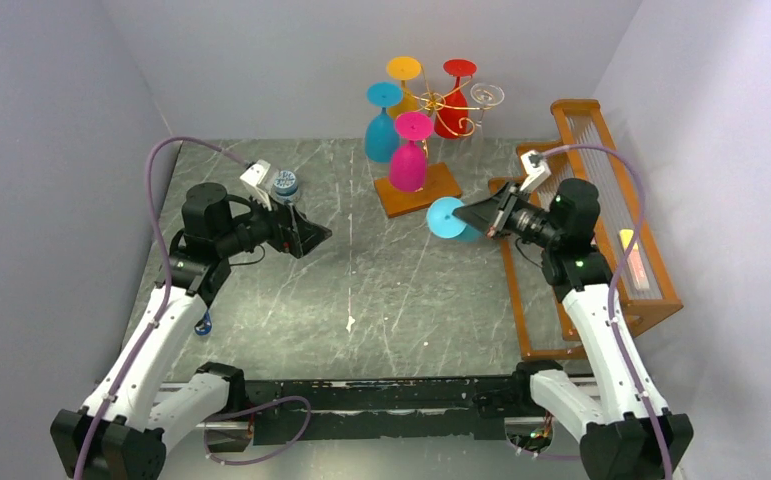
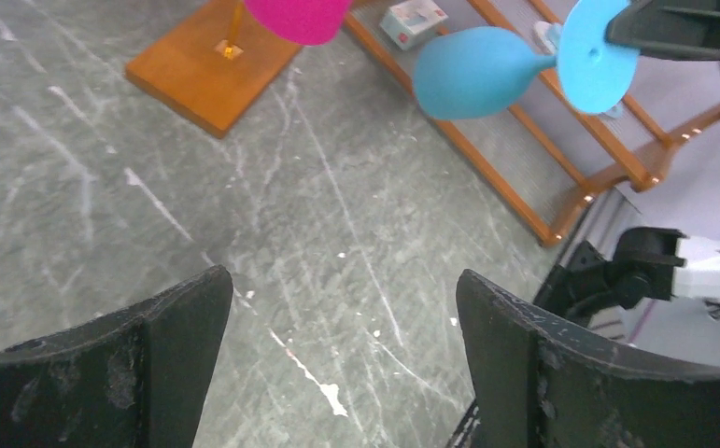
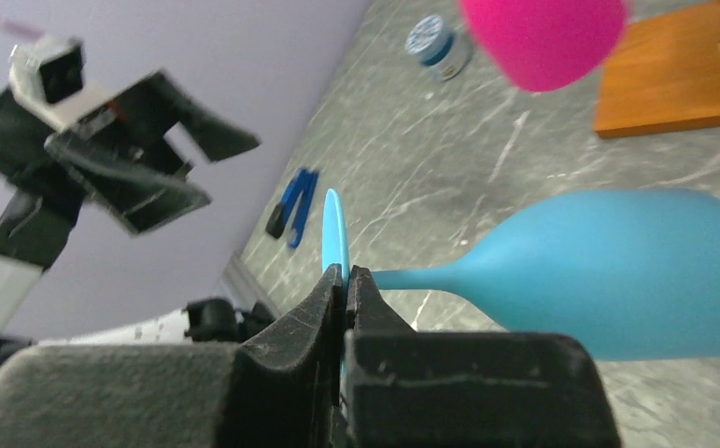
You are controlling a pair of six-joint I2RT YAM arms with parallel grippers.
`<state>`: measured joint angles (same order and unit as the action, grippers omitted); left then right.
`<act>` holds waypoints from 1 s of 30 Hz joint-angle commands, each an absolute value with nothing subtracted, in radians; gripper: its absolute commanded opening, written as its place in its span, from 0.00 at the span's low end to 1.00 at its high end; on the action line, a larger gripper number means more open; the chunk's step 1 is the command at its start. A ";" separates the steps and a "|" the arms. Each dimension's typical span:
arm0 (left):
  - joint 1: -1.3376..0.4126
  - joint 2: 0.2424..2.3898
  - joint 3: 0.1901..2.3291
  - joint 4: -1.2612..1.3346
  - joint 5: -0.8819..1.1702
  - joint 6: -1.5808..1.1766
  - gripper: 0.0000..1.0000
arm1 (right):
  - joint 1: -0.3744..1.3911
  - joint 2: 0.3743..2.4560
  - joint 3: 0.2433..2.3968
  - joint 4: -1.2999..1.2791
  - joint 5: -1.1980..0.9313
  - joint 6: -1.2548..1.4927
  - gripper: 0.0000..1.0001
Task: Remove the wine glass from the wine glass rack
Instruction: Place the wine glass at the center of the board.
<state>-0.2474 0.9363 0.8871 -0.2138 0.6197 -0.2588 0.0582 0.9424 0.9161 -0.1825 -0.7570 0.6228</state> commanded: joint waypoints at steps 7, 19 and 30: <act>-0.287 1.005 0.838 -0.036 0.898 -0.322 0.88 | 0.403 0.890 0.844 -0.034 -0.572 0.537 0.00; -0.411 0.996 0.684 0.339 0.919 -0.590 0.88 | 0.576 0.900 0.782 0.177 -0.519 0.498 0.00; -0.434 1.020 0.727 0.289 0.932 -0.555 0.85 | 0.686 1.001 0.833 0.206 -0.507 0.489 0.00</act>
